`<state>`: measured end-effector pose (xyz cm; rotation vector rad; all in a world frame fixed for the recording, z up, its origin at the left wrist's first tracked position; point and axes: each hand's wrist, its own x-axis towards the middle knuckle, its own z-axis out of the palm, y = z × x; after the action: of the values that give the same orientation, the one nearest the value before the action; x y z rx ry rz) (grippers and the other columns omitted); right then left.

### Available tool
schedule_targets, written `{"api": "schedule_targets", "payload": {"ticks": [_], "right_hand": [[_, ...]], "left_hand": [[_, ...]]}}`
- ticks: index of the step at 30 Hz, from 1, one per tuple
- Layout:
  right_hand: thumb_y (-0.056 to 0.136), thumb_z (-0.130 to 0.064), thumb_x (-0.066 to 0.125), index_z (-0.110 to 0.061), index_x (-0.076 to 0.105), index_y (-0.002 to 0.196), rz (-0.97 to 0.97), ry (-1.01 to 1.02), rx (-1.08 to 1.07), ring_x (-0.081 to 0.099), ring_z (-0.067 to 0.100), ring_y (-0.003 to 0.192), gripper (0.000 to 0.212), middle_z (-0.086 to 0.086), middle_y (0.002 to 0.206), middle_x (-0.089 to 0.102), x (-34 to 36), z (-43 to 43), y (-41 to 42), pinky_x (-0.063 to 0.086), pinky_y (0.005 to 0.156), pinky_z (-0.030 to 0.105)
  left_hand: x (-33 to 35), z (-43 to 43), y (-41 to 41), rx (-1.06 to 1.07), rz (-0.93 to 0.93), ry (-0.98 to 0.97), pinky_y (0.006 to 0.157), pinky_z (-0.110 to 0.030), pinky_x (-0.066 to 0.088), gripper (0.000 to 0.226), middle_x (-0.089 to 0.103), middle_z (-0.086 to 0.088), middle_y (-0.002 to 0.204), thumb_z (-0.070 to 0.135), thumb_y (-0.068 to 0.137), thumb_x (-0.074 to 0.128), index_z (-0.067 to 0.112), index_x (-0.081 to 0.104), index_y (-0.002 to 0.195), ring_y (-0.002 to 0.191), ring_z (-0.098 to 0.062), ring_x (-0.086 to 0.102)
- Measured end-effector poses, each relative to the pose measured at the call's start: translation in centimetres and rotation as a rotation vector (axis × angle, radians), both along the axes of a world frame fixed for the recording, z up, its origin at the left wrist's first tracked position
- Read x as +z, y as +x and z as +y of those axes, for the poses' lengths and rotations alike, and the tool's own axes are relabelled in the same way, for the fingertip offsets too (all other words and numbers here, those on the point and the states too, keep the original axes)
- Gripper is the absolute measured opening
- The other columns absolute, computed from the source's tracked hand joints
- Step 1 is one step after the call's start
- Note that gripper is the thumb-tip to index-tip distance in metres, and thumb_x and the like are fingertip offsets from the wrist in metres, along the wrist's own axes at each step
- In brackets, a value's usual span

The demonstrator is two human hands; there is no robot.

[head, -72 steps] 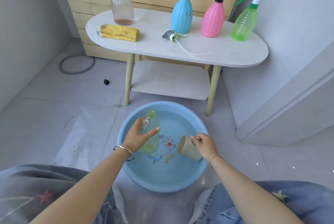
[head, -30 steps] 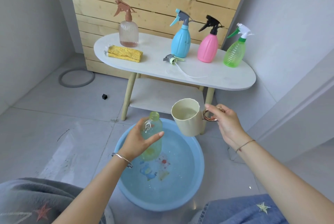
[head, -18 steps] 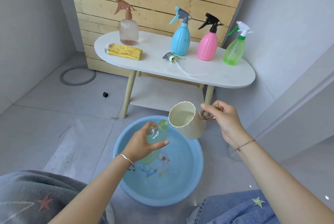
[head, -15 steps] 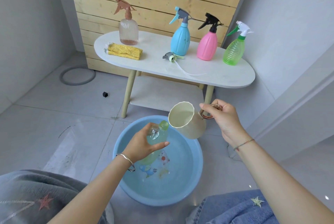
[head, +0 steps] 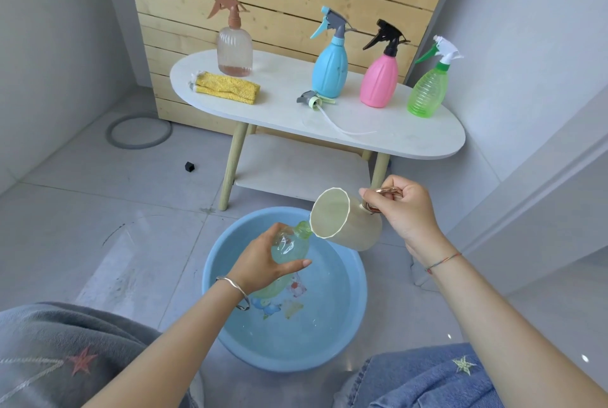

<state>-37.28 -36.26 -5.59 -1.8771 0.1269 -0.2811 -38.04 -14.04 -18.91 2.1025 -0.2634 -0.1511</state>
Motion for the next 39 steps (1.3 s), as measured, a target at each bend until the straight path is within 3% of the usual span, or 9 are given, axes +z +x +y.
{"api": "schedule_targets", "payload": {"ticks": [4, 11, 13, 18, 27, 39], "right_hand": [[0.076, -0.005, 0.074, -0.003, 0.045, 0.065, -0.009, -0.015, 0.008, 0.05, 0.016, 0.055, 0.031, 0.01, 0.061, 0.046, 0.2, 0.1, 0.0, 0.041, 0.056, 0.017], [0.077, -0.002, 0.073, 0.013, 0.043, 0.067, -0.035, -0.048, 0.023, 0.052, 0.003, 0.045, 0.035, 0.015, 0.065, 0.05, 0.9, 0.4, -0.1, 0.037, 0.049, 0.011], [0.077, -0.003, 0.073, 0.011, 0.043, 0.066, -0.047, -0.085, 0.025, 0.051, 0.001, 0.043, 0.035, 0.015, 0.064, 0.05, 1.2, 0.5, -0.1, 0.034, 0.048, 0.012], [0.075, -0.008, 0.075, 0.003, 0.042, 0.061, -0.084, -0.18, 0.04, 0.037, 0.017, 0.056, 0.038, 0.012, 0.06, 0.044, 1.4, 0.4, -0.1, 0.027, 0.05, 0.02], [0.074, -0.012, 0.076, -0.014, 0.037, 0.055, -0.109, -0.244, 0.06, 0.028, 0.014, 0.054, 0.044, 0.003, 0.056, 0.035, 1.6, 0.6, 0.0, 0.024, 0.052, 0.025], [0.072, -0.009, 0.077, -0.015, 0.036, 0.055, -0.213, -0.378, 0.078, 0.032, 0.008, 0.048, 0.044, -0.006, 0.051, 0.031, 1.4, 1.4, 0.0, 0.023, 0.049, 0.016]], "left_hand": [[-0.4, 0.1, 0.0, 0.002, 0.01, 0.01, 0.088, -0.017, 0.04, 0.057, 0.06, 0.012, 0.11, 0.053, 0.069, 0.079, 0.032, 0.047, 0.112, 0.103, -0.005, 0.055], [-0.4, 0.1, 0.0, 0.008, 0.016, 0.013, 0.087, -0.017, 0.04, 0.058, 0.059, 0.015, 0.109, 0.053, 0.069, 0.079, 0.031, 0.047, 0.112, 0.103, -0.005, 0.055], [-0.3, 0.0, -0.1, 0.008, 0.015, 0.01, 0.087, -0.016, 0.039, 0.057, 0.058, 0.016, 0.108, 0.052, 0.069, 0.079, 0.032, 0.047, 0.112, 0.102, -0.005, 0.054], [-0.4, -0.1, 0.0, 0.017, 0.017, 0.001, 0.088, -0.018, 0.041, 0.056, 0.059, 0.015, 0.107, 0.052, 0.069, 0.08, 0.031, 0.048, 0.111, 0.102, -0.007, 0.056], [-0.2, -0.4, -0.2, 0.007, 0.026, 0.014, 0.086, -0.016, 0.038, 0.058, 0.057, 0.016, 0.11, 0.051, 0.071, 0.079, 0.028, 0.048, 0.115, 0.102, -0.006, 0.054], [-0.4, -0.5, -0.5, 0.0, 0.051, 0.029, 0.084, -0.014, 0.036, 0.063, 0.059, 0.012, 0.113, 0.05, 0.072, 0.079, 0.022, 0.05, 0.121, 0.102, -0.006, 0.054]]}}
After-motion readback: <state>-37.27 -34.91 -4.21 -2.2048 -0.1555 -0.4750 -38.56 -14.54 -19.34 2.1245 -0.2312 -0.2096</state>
